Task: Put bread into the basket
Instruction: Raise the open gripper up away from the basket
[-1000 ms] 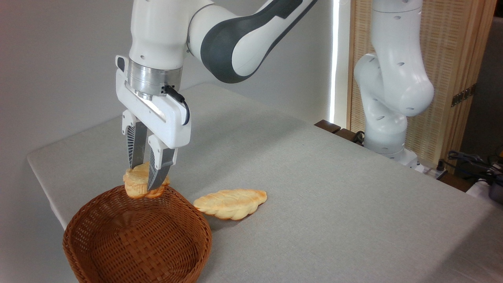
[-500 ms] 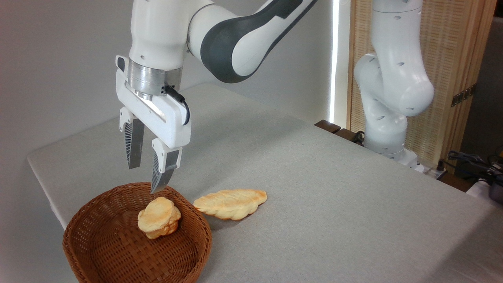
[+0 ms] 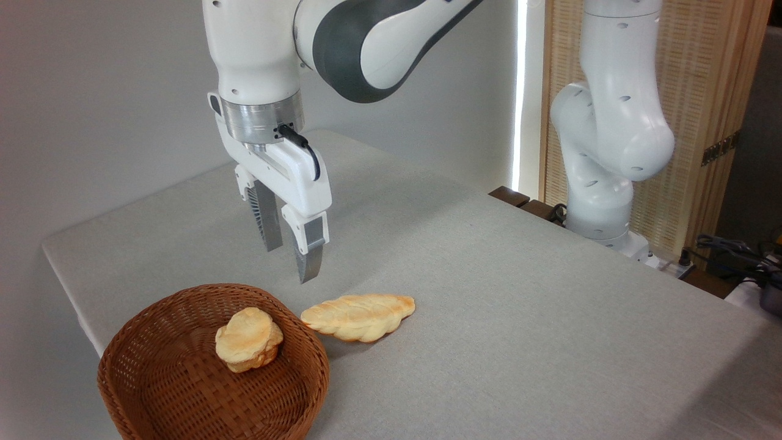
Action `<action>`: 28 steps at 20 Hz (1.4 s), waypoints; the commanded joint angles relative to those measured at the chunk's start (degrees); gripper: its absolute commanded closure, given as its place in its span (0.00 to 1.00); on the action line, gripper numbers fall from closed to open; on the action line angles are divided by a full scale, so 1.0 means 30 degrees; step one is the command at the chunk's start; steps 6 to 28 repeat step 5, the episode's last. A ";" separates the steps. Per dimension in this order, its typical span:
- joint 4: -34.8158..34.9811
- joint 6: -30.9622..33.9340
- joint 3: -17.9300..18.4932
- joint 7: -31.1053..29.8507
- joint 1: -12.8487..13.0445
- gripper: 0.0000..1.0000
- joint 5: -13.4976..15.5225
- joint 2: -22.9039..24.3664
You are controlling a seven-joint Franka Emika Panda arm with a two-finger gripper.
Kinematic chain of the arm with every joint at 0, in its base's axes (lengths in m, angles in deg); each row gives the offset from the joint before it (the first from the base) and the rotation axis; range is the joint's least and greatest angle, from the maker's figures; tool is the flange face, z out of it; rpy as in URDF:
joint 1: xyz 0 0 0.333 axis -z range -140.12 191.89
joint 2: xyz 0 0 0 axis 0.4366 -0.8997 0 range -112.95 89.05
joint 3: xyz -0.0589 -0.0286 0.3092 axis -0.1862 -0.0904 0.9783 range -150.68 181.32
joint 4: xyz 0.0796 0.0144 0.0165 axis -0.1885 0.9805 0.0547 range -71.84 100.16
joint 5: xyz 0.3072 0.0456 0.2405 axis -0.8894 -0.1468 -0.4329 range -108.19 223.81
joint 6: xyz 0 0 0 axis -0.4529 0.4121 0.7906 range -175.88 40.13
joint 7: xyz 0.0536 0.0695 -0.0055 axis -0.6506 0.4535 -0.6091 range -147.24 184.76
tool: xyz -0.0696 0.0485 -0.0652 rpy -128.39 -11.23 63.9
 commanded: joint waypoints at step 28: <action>-0.0153 0.1479 -0.0098 -0.0477 0.0257 0.00 -0.0887 0.0097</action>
